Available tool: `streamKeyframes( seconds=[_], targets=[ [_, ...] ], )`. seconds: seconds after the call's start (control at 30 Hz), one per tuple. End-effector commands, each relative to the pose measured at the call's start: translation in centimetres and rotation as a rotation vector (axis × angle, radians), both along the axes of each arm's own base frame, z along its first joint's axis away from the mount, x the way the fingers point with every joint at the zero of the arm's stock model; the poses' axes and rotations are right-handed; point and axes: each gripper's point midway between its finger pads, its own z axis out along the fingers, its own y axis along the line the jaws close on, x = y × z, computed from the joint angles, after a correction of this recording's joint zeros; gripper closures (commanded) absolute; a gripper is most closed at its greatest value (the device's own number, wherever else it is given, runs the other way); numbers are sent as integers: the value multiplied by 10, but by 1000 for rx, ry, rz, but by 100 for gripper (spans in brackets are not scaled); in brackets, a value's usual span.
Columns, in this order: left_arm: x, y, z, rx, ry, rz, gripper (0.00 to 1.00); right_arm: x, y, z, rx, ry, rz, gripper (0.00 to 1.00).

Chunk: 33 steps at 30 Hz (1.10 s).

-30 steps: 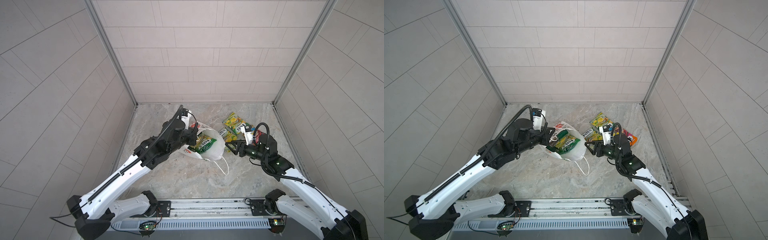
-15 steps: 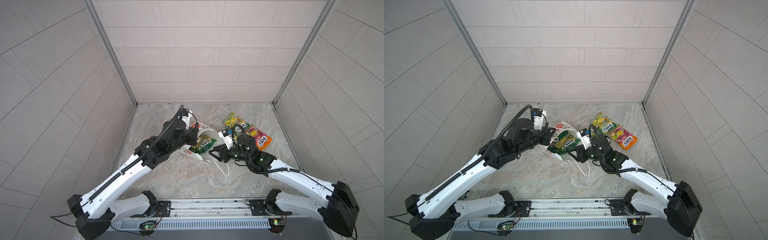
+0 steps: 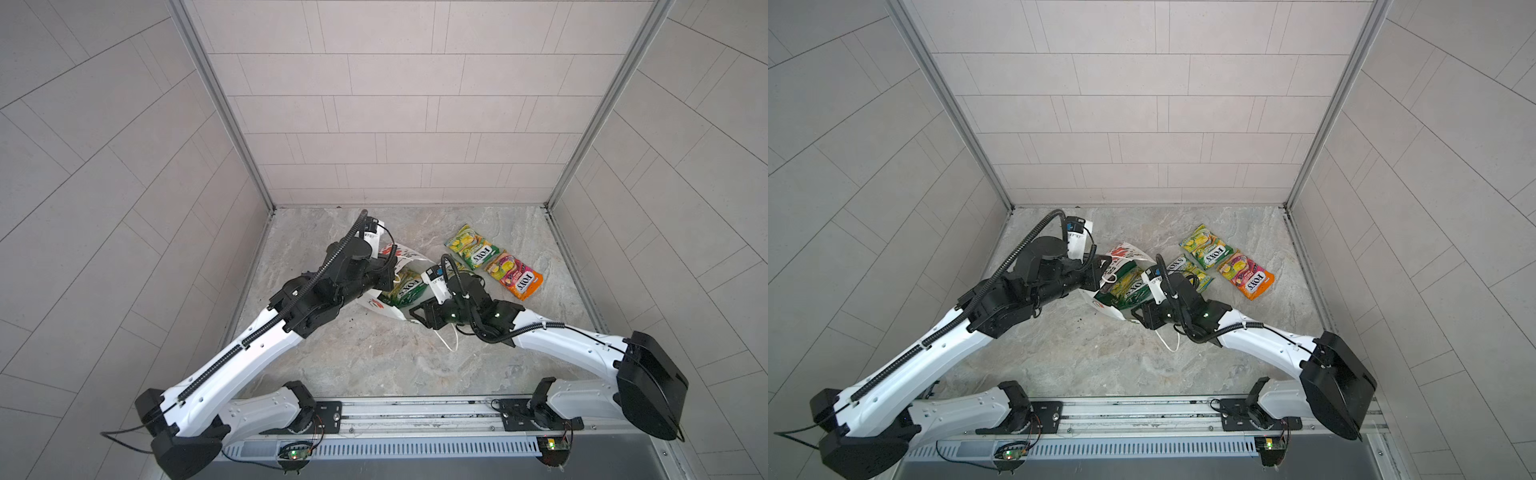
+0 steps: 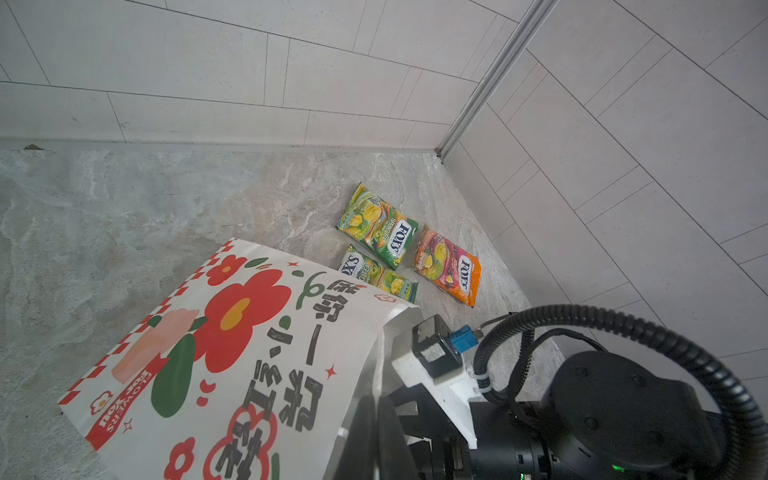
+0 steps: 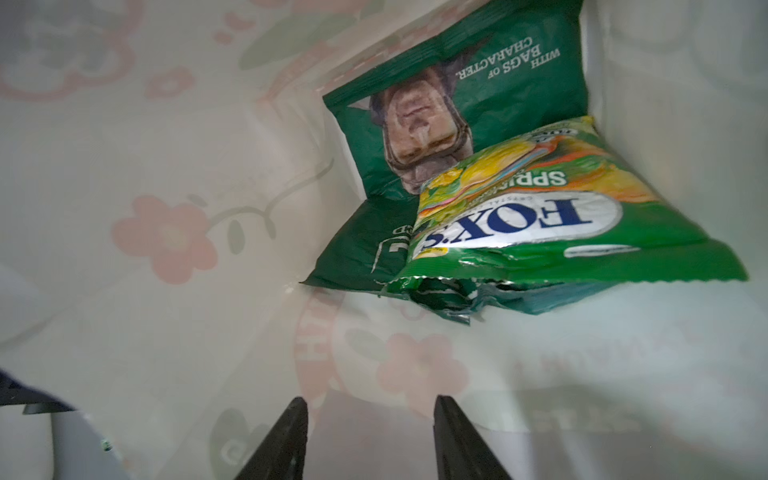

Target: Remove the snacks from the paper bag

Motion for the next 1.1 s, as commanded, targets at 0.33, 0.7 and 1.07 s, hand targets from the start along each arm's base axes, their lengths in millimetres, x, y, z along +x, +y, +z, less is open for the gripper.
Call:
streamKeyframes(
  seconds=[0.33,0.7,1.07],
  targets=[
    [-4,-5,5,-25,-11,-31,100,38,0,-12,77,95,-296,49],
    [-6,-10,3,-33,-2,-59,100,54,6,1,236,155,-447,46],
    [-9,-16,7,-58,0,-86,100,65,-10,-6,207,190,-622,46]
  ],
)
